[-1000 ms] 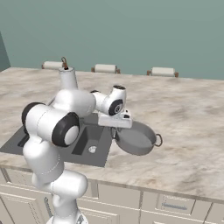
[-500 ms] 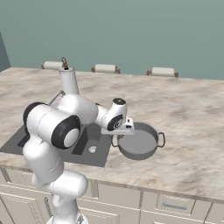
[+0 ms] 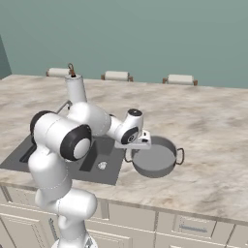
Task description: Dump the sweet potato from the pot into the sink. Then turn on the water and wash the sweet potato. Then turn off the water and put the sweet potato back in the pot.
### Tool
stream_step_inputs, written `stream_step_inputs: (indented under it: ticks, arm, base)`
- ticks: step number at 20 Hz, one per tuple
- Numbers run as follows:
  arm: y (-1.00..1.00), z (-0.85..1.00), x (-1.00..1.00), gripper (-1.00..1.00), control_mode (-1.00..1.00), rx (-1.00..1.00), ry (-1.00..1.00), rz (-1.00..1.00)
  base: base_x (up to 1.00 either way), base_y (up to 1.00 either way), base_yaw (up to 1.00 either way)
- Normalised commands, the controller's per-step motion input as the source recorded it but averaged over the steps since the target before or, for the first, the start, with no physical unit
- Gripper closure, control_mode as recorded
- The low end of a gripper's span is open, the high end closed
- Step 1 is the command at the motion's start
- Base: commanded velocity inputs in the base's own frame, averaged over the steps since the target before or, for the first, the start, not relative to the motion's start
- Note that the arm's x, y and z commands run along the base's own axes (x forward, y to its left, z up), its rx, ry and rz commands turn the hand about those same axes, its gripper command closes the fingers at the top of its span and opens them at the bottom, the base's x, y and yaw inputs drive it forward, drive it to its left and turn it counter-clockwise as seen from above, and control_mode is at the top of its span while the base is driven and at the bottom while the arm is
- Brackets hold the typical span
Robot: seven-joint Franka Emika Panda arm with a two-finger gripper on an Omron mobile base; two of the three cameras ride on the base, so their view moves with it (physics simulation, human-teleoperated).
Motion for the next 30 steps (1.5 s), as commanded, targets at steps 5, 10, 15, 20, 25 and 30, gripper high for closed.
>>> stream_step_inputs:
  ticks: [5, 10, 15, 20, 25, 30]
  arm:
    - [-0.01, -0.09, -0.01, -1.00, -1.00, 0.00, 0.00, 0.00]
    - [0.00, 0.00, -0.09, -1.00, -1.00, 0.00, 0.00, -0.02]
    - [0.00, 0.08, -0.19, -1.00, -1.00, -0.03, 0.00, -0.05]
    - [0.24, 0.25, -0.29, -1.00, -1.00, 0.00, 0.00, -0.06]
    - [0.37, 0.46, -0.36, -1.00, -1.00, 0.00, 0.00, -0.05]
    - [0.39, 0.67, -0.34, -1.00, -1.00, 0.00, 0.00, -0.03]
  base:
    - [0.00, 0.00, 0.00]
    - [0.00, 0.00, 0.00]
    - [0.00, 0.00, 0.00]
    - [0.00, 0.00, 0.00]
    - [0.00, 0.00, 0.00]
    - [0.00, 0.00, 0.00]
